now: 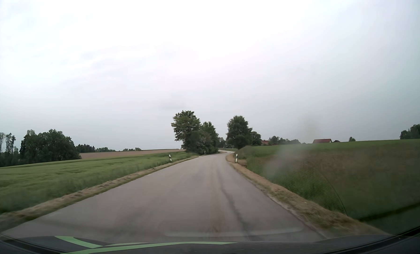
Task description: Follow the waypoints while adhering to traffic rules and regulations
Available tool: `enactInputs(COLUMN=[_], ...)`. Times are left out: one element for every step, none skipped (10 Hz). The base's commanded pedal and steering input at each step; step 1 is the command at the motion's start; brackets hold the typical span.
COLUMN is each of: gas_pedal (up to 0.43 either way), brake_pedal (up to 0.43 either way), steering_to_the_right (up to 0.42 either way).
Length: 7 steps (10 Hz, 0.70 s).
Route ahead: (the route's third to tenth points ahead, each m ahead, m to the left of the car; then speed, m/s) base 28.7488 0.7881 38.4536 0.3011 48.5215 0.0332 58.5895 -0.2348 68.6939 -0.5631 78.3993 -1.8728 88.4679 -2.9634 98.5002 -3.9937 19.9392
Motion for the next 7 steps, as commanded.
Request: enactInputs(gas_pedal=[0.13,0.13,0.13,0.13,0.13,0.13,0.13], brake_pedal=[0.0,0.0,0.0,0.0,0.0,0.0,0.0], steering_to_the_right=[0.004,0.003,0.003,0.003,0.003,0.003,0.003])
